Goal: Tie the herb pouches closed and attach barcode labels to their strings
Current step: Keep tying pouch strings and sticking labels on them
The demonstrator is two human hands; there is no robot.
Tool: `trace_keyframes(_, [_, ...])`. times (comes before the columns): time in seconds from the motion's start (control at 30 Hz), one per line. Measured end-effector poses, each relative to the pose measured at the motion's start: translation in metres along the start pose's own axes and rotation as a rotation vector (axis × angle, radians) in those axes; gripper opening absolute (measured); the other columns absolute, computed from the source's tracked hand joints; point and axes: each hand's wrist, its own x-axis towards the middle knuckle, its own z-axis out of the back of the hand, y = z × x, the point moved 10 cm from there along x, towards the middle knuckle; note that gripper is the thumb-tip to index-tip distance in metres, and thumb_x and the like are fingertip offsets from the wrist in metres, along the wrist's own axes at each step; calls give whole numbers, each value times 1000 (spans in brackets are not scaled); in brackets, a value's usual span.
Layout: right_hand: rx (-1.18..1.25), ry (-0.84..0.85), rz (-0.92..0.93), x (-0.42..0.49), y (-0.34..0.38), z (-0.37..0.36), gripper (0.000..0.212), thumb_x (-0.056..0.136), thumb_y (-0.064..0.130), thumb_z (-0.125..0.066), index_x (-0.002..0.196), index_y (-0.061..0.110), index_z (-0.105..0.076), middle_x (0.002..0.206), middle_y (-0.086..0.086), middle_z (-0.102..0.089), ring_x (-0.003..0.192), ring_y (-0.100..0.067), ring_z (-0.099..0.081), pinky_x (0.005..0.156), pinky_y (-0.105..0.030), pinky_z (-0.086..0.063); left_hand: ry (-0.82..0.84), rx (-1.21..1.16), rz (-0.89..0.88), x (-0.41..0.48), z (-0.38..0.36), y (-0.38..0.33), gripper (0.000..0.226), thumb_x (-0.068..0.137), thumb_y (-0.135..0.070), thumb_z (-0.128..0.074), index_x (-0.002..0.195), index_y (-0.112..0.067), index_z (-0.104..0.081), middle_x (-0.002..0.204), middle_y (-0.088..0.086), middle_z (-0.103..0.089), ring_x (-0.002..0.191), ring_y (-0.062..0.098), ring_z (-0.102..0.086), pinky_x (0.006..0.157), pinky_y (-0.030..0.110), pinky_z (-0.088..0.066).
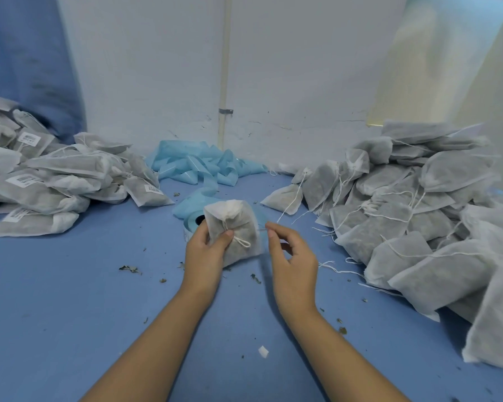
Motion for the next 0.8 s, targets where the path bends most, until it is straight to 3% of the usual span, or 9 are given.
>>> trace_keyframes(0.17, [-94,110,143,-6,14,-14,16,91,10,-62,103,15,-72,105,11,-67,99,-7,-62,90,-22,-48,-32,-39,1,2,3,3,22,89,-5,-61,96,-25,-65,89,-9,-71,81,2,-65,71,14,-50])
trace_keyframes(0.3, [-174,158,235,-9,19,-20,17,90,8,-63,102,14,-72,102,25,-62,97,-3,-61,88,-19,-48,-74,-80,31,4,8,9,18,90,-7,-61,94,-23,-66,88,-4,-72,83,10,-66,74,21,-53])
trace_keyframes(0.5, [-287,219,352,-15,25,-31,18,86,6,-66,101,10,-74,109,3,-70,101,-8,-60,91,-24,-48,-103,-134,60,4,12,14,9,90,-11,-62,91,-19,-66,85,-1,-73,81,13,-68,71,24,-53])
trace_keyframes(0.67, [-352,240,337,-15,24,-33,20,86,6,-67,103,14,-74,114,5,-69,105,-12,-62,92,-25,-48,-101,-152,66,4,13,15,9,89,-11,-64,93,-18,-67,85,-2,-74,80,12,-70,67,21,-54])
trace_keyframes(0.8, [-504,360,318,-18,18,-43,36,84,-1,-60,112,19,-71,126,9,-63,115,-11,-57,94,-16,-40,-108,-183,80,5,14,15,9,87,-10,-66,93,-16,-68,85,-1,-74,79,13,-70,65,21,-55])
